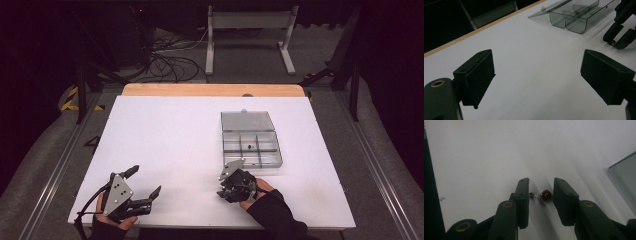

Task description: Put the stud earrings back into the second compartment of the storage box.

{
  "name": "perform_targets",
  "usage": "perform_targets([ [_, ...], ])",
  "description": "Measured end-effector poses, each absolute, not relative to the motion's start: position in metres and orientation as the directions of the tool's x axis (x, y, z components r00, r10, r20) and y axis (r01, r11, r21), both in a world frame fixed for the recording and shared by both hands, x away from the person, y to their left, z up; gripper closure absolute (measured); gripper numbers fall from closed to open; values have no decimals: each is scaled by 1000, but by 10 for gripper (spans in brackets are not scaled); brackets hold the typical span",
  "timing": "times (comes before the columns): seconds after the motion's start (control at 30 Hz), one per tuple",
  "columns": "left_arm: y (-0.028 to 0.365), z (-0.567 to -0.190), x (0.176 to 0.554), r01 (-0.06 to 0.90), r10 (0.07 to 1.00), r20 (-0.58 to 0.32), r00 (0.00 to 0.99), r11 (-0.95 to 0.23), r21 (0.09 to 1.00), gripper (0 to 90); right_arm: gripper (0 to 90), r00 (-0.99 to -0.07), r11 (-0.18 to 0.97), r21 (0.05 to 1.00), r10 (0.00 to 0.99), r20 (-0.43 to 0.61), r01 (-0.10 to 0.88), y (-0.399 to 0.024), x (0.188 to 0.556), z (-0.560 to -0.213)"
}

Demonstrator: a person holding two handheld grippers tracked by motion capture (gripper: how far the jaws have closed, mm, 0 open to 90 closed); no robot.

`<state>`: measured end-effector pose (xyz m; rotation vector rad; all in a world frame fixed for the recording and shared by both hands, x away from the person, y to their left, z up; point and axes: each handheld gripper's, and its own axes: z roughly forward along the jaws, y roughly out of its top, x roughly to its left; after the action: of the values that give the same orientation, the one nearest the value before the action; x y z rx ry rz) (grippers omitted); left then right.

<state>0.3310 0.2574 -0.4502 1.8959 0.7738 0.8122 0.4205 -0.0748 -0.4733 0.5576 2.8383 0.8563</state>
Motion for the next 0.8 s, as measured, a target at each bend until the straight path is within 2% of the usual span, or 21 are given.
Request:
perform_targets([
  [0.03, 257, -450, 331, 183, 778, 222, 587, -395, 900, 124, 692, -923, 771, 555, 385, -17, 312, -75, 420, -473],
  [0.53, 258, -450, 330, 179, 780, 223, 584, -392, 902, 124, 697, -923, 771, 556, 385, -21, 309, -75, 420, -472],
  [0.8, 258, -449, 330, 175, 779, 227, 584, -394, 902, 124, 697, -926, 764, 578, 375, -37, 286, -78, 417, -461],
])
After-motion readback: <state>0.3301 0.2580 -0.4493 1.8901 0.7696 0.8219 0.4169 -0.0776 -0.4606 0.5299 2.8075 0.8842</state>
